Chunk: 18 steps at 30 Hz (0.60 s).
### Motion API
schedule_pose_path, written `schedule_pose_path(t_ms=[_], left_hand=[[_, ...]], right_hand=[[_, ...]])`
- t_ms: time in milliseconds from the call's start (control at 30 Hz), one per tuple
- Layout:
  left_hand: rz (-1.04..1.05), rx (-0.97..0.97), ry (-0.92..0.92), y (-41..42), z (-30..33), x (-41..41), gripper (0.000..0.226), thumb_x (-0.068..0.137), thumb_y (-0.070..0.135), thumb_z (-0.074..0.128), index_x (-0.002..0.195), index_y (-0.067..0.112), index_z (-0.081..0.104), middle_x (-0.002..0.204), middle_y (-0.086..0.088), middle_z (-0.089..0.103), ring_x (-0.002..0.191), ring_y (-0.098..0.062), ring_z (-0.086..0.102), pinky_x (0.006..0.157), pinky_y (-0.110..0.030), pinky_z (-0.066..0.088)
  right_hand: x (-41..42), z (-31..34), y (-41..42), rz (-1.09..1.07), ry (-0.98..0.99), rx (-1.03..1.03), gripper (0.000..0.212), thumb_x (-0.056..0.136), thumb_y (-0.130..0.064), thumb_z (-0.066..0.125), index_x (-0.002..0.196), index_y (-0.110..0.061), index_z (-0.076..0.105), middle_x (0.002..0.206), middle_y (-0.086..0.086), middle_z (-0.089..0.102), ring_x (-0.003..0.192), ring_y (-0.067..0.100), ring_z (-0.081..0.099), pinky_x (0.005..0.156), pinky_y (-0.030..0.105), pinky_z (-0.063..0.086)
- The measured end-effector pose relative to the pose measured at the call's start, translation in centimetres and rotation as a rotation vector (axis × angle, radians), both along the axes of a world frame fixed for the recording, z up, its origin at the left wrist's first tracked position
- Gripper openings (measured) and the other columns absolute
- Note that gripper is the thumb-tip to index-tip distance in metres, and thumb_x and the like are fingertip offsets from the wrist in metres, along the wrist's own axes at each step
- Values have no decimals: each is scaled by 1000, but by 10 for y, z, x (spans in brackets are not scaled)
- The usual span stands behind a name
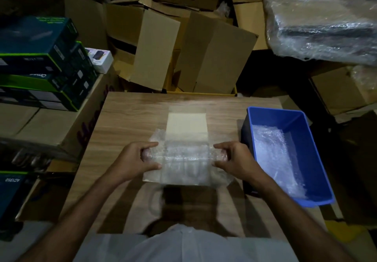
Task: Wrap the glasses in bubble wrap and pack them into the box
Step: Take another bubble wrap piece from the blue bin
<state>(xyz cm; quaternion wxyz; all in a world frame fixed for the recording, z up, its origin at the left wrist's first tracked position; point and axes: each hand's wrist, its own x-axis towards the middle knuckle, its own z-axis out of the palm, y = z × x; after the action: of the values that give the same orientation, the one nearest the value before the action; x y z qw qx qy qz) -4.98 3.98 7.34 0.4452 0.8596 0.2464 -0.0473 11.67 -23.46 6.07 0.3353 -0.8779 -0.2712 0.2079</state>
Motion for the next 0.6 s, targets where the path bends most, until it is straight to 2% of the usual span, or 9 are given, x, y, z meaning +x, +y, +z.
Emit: schedule_pose_path(t_ms=[67,100,167,233,300,367,433,500,600], left_hand=[[-8,119,-51,-3,1,2,25,74,30,89,97,26,79,102,11,74,86,0,67,75,-28,58],[-18,151,-81,-2,2,1,12,77,34,86,83,26,78,92,6,72,80,-2,65,69,-30,56],[-48,86,-106,3,5,-1,17,83,37,81,79,23,72,99,1,65,93,-8,64,74,-31,56],[-35,-178,-134,2,14,-4,22,90,32,73,94,11,72,103,-12,71,97,-27,70,82,-48,60],[28,-360,-125,-1,17,-3,33,93,28,66,109,-1,68,102,-21,73,97,-38,71,87,-54,57],[95,-464,-115,-8,14,-3,39,93,29,64,119,-1,63,108,-26,71,102,-46,67,91,-59,54],[167,-548,-106,-13,9,-2,40,93,32,66,124,7,63,114,-22,71,108,-46,67,96,-64,52],[212,-624,-94,-15,5,-3,40,90,29,70,125,12,63,117,-15,73,111,-38,69,101,-62,50],[254,-683,-97,-12,0,-7,46,84,22,79,125,10,64,119,-14,73,113,-34,69,104,-59,49]], right_hand=[[4,5,-2,22,-38,-37,25,76,-30,88,98,-22,79,83,-7,73,70,3,62,70,24,51],[7,8,-4,45,-31,-27,12,78,-29,87,81,-25,76,70,-9,68,62,3,59,65,26,47],[14,21,-11,72,53,-15,21,82,-27,84,70,-27,67,72,-10,61,70,2,59,69,28,47],[18,37,-20,60,245,55,16,85,-28,82,81,-25,66,92,-11,58,90,3,58,81,25,48],[22,41,-25,45,489,222,16,88,-30,77,89,-16,70,94,0,69,90,13,66,81,31,53],[20,33,-22,-39,564,359,27,92,-28,72,97,-2,69,93,12,73,86,27,68,79,39,53],[16,23,-16,-170,635,455,30,93,-24,71,107,2,67,100,17,75,91,34,71,85,47,56],[10,17,-13,-250,735,503,34,90,-23,75,118,-5,69,111,16,76,101,33,73,92,46,58],[6,13,-16,-207,931,461,42,83,-9,79,123,-7,66,115,15,75,105,31,73,89,43,60]])
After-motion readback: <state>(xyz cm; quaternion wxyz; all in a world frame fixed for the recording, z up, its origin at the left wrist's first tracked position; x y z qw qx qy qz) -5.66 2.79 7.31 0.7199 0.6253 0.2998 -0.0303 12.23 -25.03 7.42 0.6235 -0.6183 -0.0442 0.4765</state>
